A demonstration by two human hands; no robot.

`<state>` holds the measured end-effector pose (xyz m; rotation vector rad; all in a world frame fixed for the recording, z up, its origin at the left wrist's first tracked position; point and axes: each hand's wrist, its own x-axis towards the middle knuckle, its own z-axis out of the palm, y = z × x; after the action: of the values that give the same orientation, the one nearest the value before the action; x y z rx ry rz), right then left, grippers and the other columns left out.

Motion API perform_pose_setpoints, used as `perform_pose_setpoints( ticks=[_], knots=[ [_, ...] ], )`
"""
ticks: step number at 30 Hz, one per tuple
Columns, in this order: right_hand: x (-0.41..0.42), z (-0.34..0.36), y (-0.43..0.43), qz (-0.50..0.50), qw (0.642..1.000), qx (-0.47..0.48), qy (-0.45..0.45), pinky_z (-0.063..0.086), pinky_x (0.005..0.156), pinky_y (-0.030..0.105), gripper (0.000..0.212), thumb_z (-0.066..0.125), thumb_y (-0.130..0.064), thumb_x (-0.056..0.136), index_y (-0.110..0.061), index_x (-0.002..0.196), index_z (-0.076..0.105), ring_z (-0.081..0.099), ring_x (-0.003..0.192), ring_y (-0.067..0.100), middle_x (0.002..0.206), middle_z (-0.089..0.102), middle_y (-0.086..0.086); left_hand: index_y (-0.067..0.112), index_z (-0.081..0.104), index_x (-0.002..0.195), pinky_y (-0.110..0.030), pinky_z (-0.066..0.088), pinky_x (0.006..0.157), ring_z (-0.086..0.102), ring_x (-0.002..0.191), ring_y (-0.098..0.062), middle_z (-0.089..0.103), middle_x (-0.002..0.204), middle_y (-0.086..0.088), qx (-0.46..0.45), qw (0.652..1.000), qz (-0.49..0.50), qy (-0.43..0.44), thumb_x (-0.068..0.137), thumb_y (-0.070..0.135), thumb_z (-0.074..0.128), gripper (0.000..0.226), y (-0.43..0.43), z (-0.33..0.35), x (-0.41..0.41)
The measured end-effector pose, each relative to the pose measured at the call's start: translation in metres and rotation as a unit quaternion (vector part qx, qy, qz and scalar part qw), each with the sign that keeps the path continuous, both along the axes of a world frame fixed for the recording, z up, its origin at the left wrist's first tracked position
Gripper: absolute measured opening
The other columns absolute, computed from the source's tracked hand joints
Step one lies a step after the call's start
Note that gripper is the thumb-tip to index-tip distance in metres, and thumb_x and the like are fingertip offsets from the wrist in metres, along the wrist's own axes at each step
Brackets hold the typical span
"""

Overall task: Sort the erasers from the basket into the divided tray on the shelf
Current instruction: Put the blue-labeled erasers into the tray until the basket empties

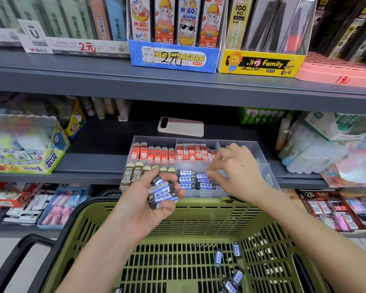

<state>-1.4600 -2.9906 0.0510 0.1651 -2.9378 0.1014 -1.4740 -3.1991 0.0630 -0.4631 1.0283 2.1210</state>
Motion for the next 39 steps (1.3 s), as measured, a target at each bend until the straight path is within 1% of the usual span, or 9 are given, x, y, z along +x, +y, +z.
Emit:
perform_pose_setpoints(
  ticks=[4,8,12,16,20,23,29,35,39],
  knots=[
    [0.014,0.027,-0.026,0.072,0.960,-0.270,0.037,0.033,0.085,0.023,0.019,0.070,-0.042,0.078,-0.029,0.091,0.075,0.046,0.092,0.010,0.088,0.060,-0.016,-0.001,0.071,0.070,-0.017,0.035,0.029,0.064,0.055,-0.027,0.063,0.066,-0.018,-0.024,0.999,-0.021,0.012,0.100,0.036,0.037,0.059,0.002,-0.002,0.000],
    [0.022,0.036,-0.054,0.099,0.974,-0.205,-0.009,0.036,0.083,0.028,0.029,0.073,-0.045,0.073,-0.028,0.096,0.073,0.042,0.090,0.011,0.088,0.059,-0.011,0.000,0.061,0.095,-0.018,0.035,0.029,0.054,0.046,-0.018,0.065,0.070,-0.018,-0.064,0.998,-0.020,0.013,0.099,0.037,0.043,0.041,0.008,0.002,0.005],
    [0.025,0.037,-0.066,0.122,0.968,-0.219,-0.030,0.036,0.079,0.031,0.025,0.073,-0.043,0.072,-0.021,0.083,0.068,0.038,0.087,0.012,0.084,0.053,-0.007,0.016,0.060,0.096,-0.017,0.031,0.029,0.040,0.033,-0.011,0.062,0.057,-0.008,-0.101,0.993,-0.029,0.053,0.101,0.030,0.042,0.023,0.017,0.008,0.011],
    [0.024,0.041,-0.067,0.147,0.968,-0.202,-0.037,0.037,0.071,0.029,0.020,0.074,-0.036,0.073,-0.018,0.081,0.071,0.041,0.079,0.012,0.076,0.048,-0.008,0.020,0.064,0.085,-0.021,0.035,0.032,0.045,0.035,-0.010,0.057,0.050,-0.001,-0.137,0.986,-0.030,0.092,0.100,0.031,0.043,0.028,0.026,0.008,0.015],
    [0.021,0.042,-0.043,0.082,0.936,-0.340,-0.037,0.035,0.056,0.019,0.017,0.070,-0.040,0.074,-0.029,0.070,0.057,0.046,0.058,0.002,0.061,0.052,-0.016,0.007,0.064,0.083,-0.022,0.038,0.037,0.057,0.050,-0.015,0.062,0.063,-0.007,-0.147,0.984,-0.040,0.098,0.097,0.042,0.045,0.042,0.019,0.004,0.009],
    [0.007,0.033,-0.010,-0.021,0.902,-0.429,-0.045,0.042,0.062,0.029,0.013,0.068,-0.028,0.078,-0.022,0.074,0.058,0.048,0.058,0.007,0.063,0.058,-0.012,0.006,0.057,0.079,-0.021,0.036,0.037,0.054,0.057,-0.019,0.052,0.067,-0.008,-0.116,0.985,-0.090,0.085,0.096,0.043,0.045,0.043,0.006,0.003,0.007],
    [-0.006,0.002,0.016,-0.106,0.971,-0.201,-0.070,0.035,0.073,0.026,0.012,0.067,-0.029,0.079,-0.028,0.073,0.057,0.049,0.083,0.012,0.075,0.056,-0.016,-0.009,0.064,0.106,-0.026,0.041,0.047,0.060,0.062,-0.022,0.054,0.078,-0.014,-0.054,0.985,-0.139,0.082,0.079,0.017,0.054,0.038,-0.012,0.003,0.009],
    [-0.011,-0.014,0.008,-0.133,0.968,-0.212,-0.018,0.033,0.071,0.025,0.016,0.065,-0.020,0.080,-0.022,0.095,0.063,0.044,0.083,0.009,0.076,0.061,-0.011,-0.004,0.058,0.110,-0.021,0.029,0.036,0.057,0.055,-0.023,0.062,0.071,-0.017,-0.109,0.973,-0.146,0.140,0.089,0.023,0.051,0.035,-0.016,-0.001,0.011],
    [-0.012,-0.021,0.003,-0.114,0.979,-0.171,0.008,0.025,0.069,0.024,0.007,0.066,-0.023,0.080,-0.022,0.086,0.066,0.054,0.088,0.017,0.078,0.069,-0.006,-0.004,0.052,0.104,-0.018,0.029,0.035,0.056,0.052,-0.017,0.067,0.074,-0.019,-0.139,0.964,-0.151,0.168,0.087,0.031,0.050,0.039,-0.020,-0.002,0.010]
  ],
)
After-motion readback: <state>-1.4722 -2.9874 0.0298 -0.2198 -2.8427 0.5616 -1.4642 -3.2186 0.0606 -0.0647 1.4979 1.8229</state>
